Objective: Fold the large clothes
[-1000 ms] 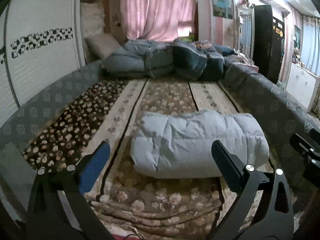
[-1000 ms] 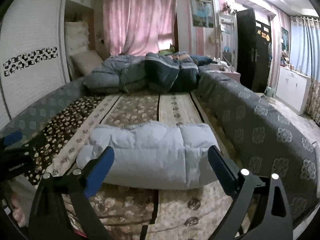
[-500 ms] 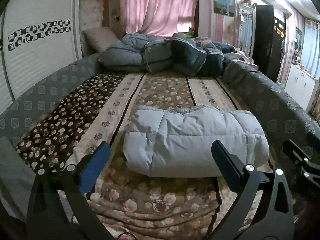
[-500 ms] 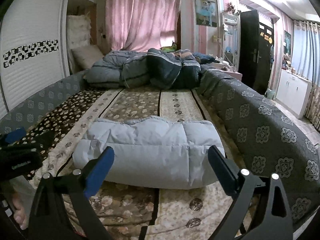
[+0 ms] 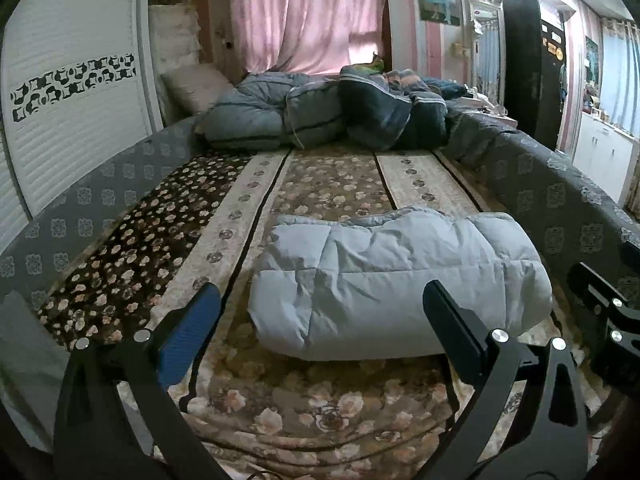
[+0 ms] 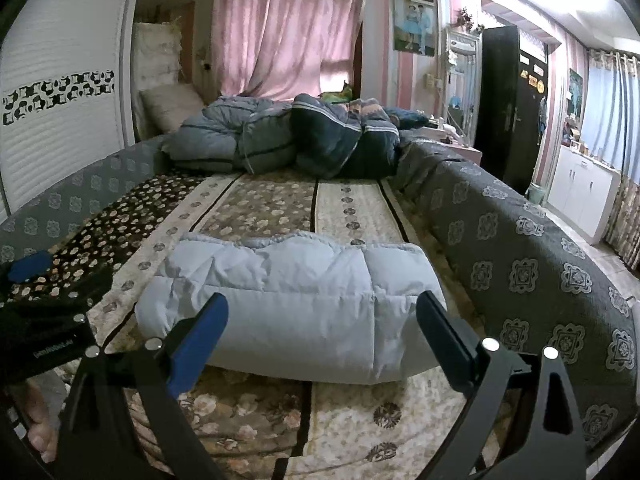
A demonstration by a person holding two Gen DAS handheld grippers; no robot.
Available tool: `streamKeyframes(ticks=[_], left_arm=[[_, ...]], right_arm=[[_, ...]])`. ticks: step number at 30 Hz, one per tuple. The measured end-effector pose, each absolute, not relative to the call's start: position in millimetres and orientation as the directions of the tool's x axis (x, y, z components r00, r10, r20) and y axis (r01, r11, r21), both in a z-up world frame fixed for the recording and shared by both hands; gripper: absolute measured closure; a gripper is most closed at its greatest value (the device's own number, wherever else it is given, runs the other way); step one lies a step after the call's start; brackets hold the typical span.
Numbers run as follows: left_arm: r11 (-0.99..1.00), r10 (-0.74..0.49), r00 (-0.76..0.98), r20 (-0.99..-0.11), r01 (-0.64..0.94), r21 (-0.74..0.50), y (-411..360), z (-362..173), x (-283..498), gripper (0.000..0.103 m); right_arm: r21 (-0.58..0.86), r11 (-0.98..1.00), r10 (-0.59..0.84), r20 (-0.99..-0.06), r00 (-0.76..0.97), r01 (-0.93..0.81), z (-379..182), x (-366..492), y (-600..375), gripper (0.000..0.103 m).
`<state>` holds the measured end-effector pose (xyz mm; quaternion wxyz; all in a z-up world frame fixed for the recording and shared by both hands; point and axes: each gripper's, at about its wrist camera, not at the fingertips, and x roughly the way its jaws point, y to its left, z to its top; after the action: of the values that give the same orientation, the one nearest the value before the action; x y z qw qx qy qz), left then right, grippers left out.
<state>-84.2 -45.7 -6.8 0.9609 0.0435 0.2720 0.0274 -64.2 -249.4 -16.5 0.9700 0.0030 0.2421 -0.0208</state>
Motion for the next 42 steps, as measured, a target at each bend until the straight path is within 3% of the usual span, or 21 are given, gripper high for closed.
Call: streamKeyframes(ticks=[42], left_arm=[[0.991,0.099,0.883,-0.459,-0.043,0.129,-47.6,-0.3,-85.6,0.003]], right_arm=[[-0.008,0.996,-0.082,-0.45,0.889,0.088,-14.8,-62.2,-246.7,0.007]])
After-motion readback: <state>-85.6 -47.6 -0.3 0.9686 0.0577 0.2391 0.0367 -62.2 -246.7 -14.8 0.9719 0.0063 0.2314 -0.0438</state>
